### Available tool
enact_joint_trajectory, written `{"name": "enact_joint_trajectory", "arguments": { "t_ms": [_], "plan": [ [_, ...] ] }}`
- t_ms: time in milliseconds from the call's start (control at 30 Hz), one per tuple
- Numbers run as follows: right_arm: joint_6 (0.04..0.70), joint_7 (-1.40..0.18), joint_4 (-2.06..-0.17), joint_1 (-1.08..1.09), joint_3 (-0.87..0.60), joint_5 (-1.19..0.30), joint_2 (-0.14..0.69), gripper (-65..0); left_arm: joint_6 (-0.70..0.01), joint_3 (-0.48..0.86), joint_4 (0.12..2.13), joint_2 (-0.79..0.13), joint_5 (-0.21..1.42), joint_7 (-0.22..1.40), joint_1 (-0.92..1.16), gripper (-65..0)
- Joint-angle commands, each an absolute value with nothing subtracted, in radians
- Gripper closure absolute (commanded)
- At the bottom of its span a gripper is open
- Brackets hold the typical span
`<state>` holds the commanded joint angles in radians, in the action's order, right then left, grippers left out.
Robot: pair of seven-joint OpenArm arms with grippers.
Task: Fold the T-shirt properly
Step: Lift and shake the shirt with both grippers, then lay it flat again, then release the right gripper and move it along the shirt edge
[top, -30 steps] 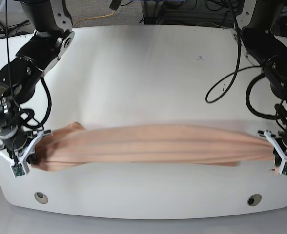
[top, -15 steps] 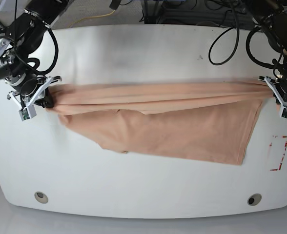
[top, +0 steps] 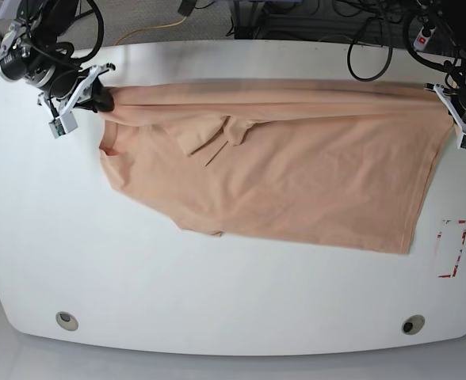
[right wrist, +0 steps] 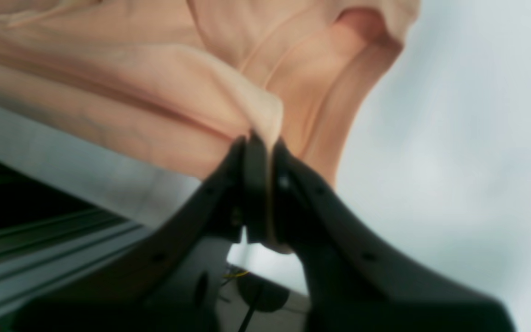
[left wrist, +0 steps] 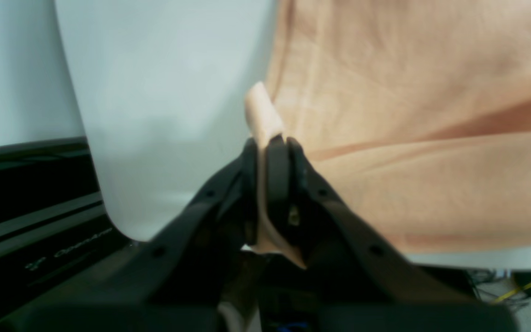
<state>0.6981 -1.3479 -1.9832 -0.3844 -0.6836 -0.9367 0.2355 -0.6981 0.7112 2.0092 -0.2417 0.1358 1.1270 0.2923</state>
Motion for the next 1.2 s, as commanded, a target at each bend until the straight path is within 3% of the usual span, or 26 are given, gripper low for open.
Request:
{"name": "enact_joint_trajectory", "arguments": {
  "t_ms": [100, 233, 467, 667, 967, 1200],
  "plan": [
    [0.698, -1.348, -1.983, -0.409, -0.684, -0.984, 0.252, -35.7, -0.698, 0.713, 2.008, -0.242, 0.136, 1.127, 0.295, -26.7],
    [0.698, -1.348, -1.982, -0.404, -0.688, -1.007, 0.263, -47.7, -0.698, 0.714, 2.008, -0.242, 0.136, 1.127, 0.295, -39.2],
    [0.698, -1.348, -1.873, -0.248, -0.682, -0.909, 0.254, -47.9, -0.698, 0.720, 1.995, -0.240, 0.136, 1.127, 0.286, -39.2],
    [0.698, -1.348, -1.669, -0.048, -0.679, -0.837, 0.252, -47.9, -0.698, 0.796, 1.995, -0.242, 0.136, 1.127, 0.240, -39.2],
    [0.698, -1.319, -1.380, 0.183, -0.679, -0.667, 0.254, -47.9, -0.698, 0.803, 1.995, -0.239, 0.137, 1.124, 0.194, -39.2],
    [0.698, -1.328, -1.376, 0.202, -0.679, -0.654, 0.254, -47.9, -0.698, 0.794, 1.994, -0.234, 0.136, 1.125, 0.166, -39.2]
  ]
}}
